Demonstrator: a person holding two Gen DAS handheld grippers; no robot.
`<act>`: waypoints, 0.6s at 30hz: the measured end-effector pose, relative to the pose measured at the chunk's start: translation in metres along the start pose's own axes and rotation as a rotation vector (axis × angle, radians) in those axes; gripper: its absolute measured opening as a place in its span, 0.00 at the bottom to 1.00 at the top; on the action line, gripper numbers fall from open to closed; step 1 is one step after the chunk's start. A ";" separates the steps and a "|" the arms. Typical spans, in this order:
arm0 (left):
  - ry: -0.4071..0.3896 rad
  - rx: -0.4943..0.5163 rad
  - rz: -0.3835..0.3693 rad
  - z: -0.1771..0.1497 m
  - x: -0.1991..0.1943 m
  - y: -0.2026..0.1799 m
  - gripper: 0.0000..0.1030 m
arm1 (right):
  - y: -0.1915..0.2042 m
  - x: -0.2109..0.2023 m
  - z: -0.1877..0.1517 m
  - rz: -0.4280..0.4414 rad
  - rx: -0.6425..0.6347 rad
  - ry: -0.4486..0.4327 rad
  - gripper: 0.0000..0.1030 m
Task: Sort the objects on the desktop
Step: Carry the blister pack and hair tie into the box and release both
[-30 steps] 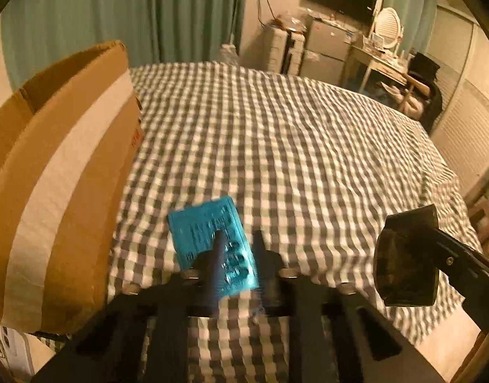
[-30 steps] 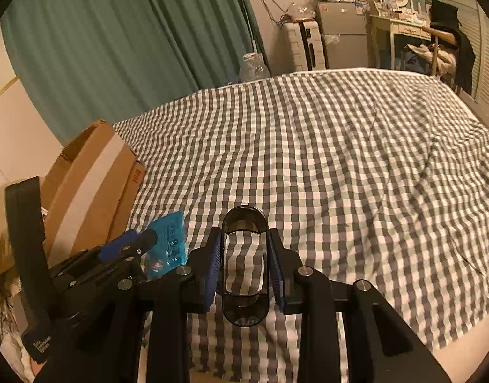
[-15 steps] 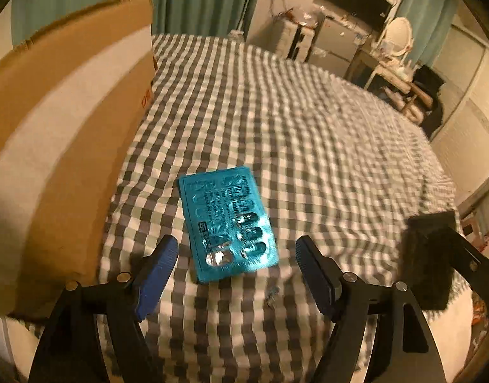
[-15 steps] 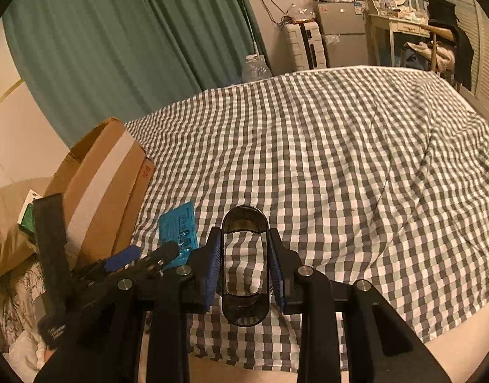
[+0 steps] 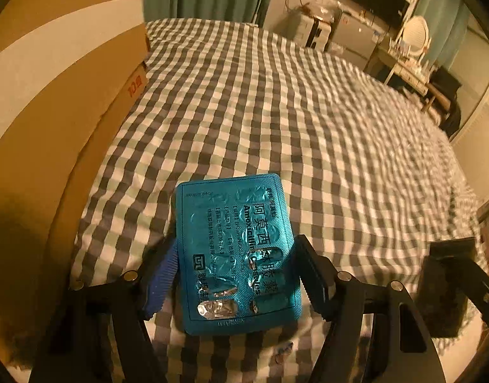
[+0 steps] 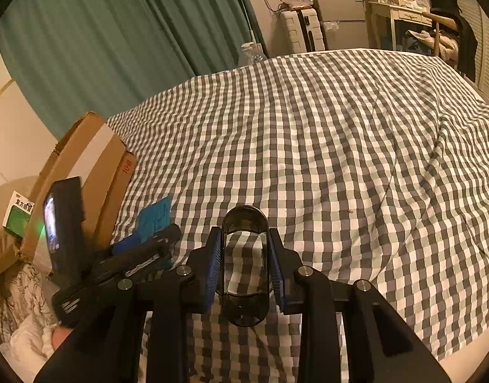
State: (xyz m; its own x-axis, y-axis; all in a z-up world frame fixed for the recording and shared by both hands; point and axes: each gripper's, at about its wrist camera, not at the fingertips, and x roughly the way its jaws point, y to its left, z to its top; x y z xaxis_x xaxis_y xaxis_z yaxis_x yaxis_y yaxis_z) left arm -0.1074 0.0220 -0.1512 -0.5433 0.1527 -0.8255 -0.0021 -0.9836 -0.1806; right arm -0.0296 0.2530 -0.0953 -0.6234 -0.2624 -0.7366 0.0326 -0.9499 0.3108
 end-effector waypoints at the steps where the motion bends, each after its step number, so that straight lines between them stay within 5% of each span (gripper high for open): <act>1: 0.000 -0.003 -0.008 -0.002 -0.003 0.001 0.70 | 0.001 -0.002 0.000 0.000 -0.006 -0.002 0.27; 10: -0.153 0.010 -0.111 0.025 -0.091 -0.002 0.70 | 0.046 -0.057 0.021 0.019 -0.074 -0.115 0.27; 18: -0.297 0.062 -0.050 0.095 -0.194 0.060 0.70 | 0.155 -0.098 0.057 0.199 -0.191 -0.204 0.27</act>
State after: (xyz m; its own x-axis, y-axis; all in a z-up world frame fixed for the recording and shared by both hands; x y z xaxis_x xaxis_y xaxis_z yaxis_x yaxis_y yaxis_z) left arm -0.0821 -0.0758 0.0493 -0.7626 0.1750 -0.6227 -0.0810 -0.9810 -0.1765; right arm -0.0077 0.1413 0.0589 -0.7329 -0.4250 -0.5312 0.3034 -0.9031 0.3039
